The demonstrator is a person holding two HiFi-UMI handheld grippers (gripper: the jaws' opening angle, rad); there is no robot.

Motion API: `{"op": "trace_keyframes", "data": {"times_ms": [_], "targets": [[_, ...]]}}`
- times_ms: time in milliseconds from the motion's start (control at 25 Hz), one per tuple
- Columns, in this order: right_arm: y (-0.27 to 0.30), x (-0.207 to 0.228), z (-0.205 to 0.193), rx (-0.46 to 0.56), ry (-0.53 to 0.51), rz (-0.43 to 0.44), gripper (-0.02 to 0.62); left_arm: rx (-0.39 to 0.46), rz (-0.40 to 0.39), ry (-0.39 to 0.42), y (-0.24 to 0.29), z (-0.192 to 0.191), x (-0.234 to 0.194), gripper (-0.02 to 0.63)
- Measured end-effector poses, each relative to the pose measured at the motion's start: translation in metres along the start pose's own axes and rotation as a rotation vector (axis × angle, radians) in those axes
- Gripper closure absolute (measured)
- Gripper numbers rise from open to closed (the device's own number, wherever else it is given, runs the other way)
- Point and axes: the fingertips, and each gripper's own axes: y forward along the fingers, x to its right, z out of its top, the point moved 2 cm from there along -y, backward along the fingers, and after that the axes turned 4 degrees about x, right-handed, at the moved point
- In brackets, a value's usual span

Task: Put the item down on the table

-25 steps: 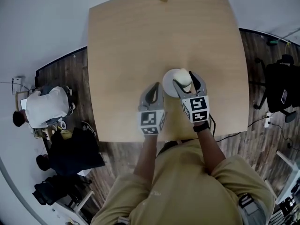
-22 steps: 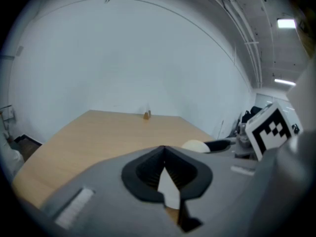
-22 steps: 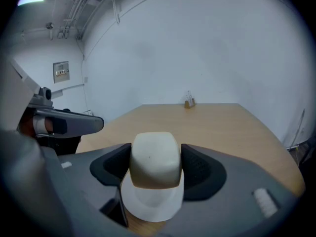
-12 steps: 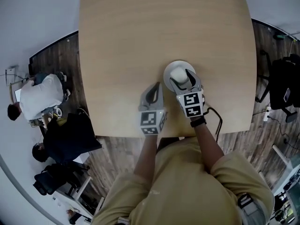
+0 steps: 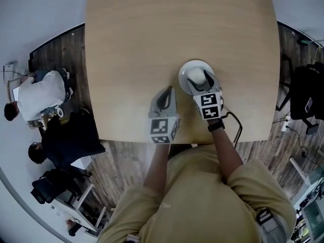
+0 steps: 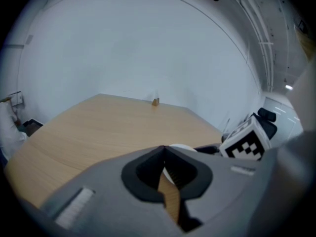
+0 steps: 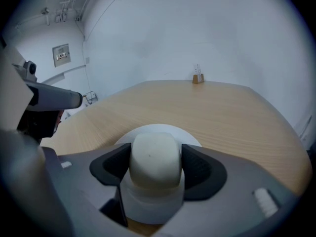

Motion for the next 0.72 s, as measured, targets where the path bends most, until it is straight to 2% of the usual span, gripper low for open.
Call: {"op": "trace_keyframes", "data": {"times_ms": [80,240,400,560,720], "targets": [[0.001,-0.005,0.001,-0.007,-0.022,0.004,0.270,0.004,0.004,0.004,-0.010,0.001,-0.003,0.604],[-0.017,-0.018,0.022,0.078,-0.050,0.026,0.274,0.024,-0.001,0.021,-0.029,0.012,0.000,0.604],[-0.051,-0.030,0.032,0.138,-0.052,0.008,0.325,0.072,-0.032,0.063,-0.054,0.030,0.016,0.604],[-0.092,-0.041,0.033,0.177,-0.050,-0.039,0.330,0.116,-0.049,0.116,-0.082,0.041,0.033,0.604],[-0.137,-0.059,0.038,0.232,-0.077,-0.069,0.393,0.149,-0.036,0.131,-0.118,0.043,0.040,0.604]]}}
